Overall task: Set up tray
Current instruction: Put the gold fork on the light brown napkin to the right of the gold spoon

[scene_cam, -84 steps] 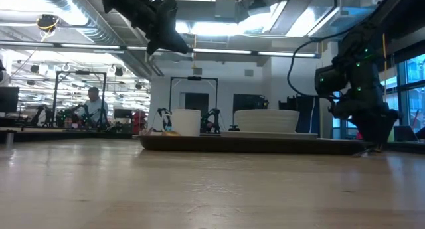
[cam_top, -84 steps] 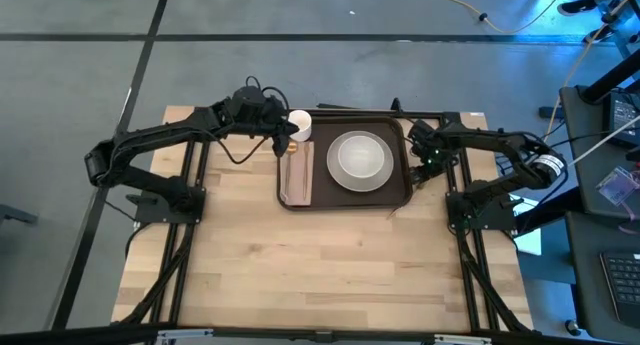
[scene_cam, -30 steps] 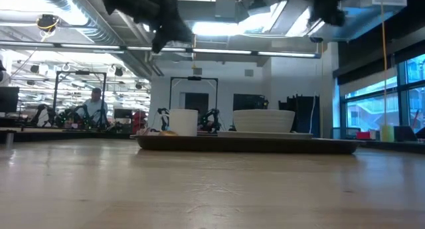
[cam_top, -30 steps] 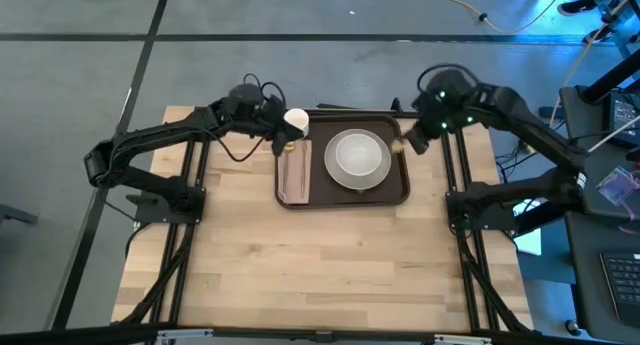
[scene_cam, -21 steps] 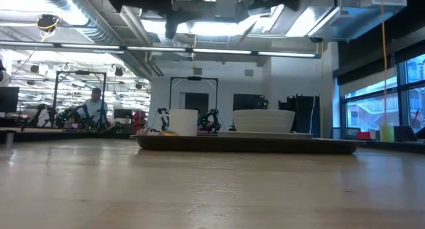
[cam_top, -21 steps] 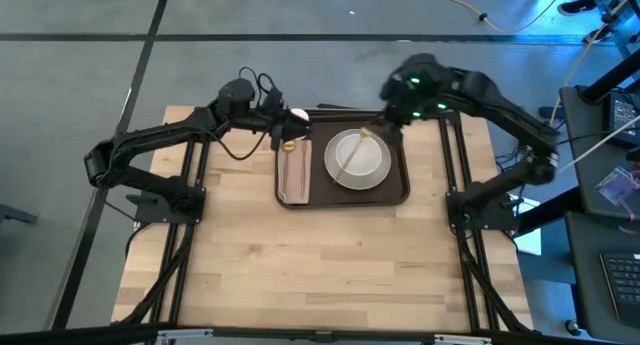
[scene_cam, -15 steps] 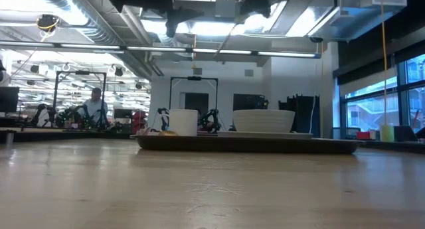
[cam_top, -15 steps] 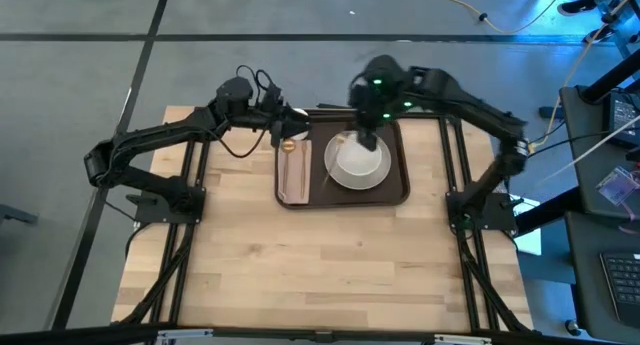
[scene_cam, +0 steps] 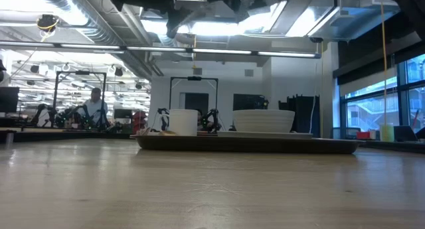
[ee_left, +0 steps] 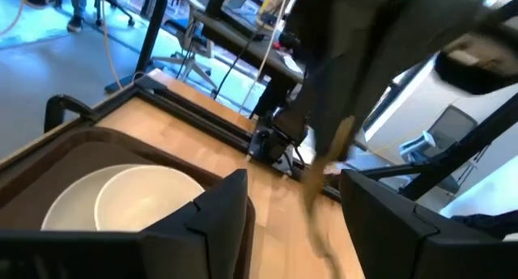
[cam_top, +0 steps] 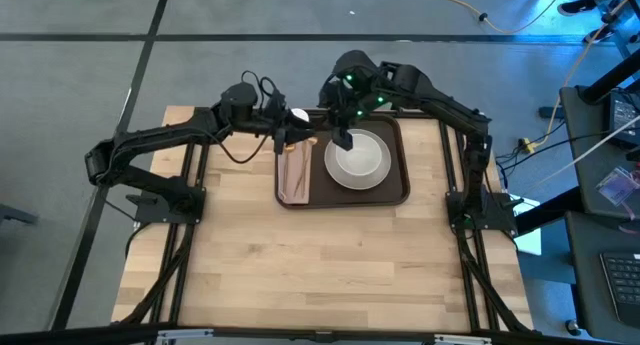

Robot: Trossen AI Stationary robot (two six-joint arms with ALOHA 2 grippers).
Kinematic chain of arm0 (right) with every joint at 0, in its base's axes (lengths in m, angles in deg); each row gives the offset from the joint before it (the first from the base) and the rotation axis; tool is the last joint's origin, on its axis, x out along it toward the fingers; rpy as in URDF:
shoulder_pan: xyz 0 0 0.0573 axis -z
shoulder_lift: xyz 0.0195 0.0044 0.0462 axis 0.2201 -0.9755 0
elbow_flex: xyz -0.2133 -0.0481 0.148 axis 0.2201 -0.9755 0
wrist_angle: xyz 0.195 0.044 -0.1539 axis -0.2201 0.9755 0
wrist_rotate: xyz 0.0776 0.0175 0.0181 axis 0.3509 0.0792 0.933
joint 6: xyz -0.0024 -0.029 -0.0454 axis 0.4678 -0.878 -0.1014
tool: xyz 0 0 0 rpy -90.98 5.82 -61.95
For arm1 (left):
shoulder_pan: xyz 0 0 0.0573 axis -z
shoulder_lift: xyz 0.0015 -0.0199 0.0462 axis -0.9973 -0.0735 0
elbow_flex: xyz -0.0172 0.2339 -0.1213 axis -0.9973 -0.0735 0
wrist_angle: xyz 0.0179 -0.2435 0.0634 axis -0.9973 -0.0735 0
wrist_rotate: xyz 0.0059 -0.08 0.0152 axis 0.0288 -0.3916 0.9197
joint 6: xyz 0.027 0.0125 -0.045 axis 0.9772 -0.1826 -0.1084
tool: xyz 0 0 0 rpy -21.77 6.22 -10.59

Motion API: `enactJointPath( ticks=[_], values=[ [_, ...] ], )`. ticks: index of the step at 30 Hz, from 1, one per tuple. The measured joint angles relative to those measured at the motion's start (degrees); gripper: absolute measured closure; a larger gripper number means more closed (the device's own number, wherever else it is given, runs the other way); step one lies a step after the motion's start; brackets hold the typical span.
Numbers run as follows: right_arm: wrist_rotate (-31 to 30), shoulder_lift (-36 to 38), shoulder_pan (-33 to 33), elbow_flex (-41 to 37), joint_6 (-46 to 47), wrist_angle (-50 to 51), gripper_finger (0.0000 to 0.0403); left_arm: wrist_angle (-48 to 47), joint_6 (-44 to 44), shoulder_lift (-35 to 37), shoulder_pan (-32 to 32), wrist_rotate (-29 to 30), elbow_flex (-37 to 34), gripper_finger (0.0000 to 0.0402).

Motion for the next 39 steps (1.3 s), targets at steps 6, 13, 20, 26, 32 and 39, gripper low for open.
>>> enactJointPath(
  ticks=[6, 13, 20, 26, 32, 39],
  values=[
    [-0.28, -0.19, -0.6, 0.84, 0.28, -1.3, 0.0402, 0.07, 1.13, 0.02, 0.03, -1.07, 0.0, 0.0213],
    [-0.49, -0.47, -0.64, 0.82, 1.61, -1.96, 0.0402, 0.75, 1.05, 0.02, 0.35, -1.11, 0.0, 0.0242],
    [-0.64, -0.45, -0.6, 0.8, 1.66, -2.89, 0.0403, 1.0, 1.87, 0.02, 0.33, -1.29, 0.0, 0.0356],
    [-0.84, -0.45, -0.58, 0.8, 1.7, -2.94, 0.0403, 1.04, 3.38, 0.02, 0.13, -1.19, 0.0, 0.0396],
    [-8.06, -0.3, -0.62, 0.89, -1.65, -3.44, 0.0382, -0.2, 0.94, 0.02, -3.39, -2.66, 0.15, 0.0397],
    [-18.71, 2.01, 0.68, 1.23, -0.7, 5.92, 0.0309, 1.92, -5.73, 0.04, -6.72, 4.39, -6.46, 0.0398]
  ],
)
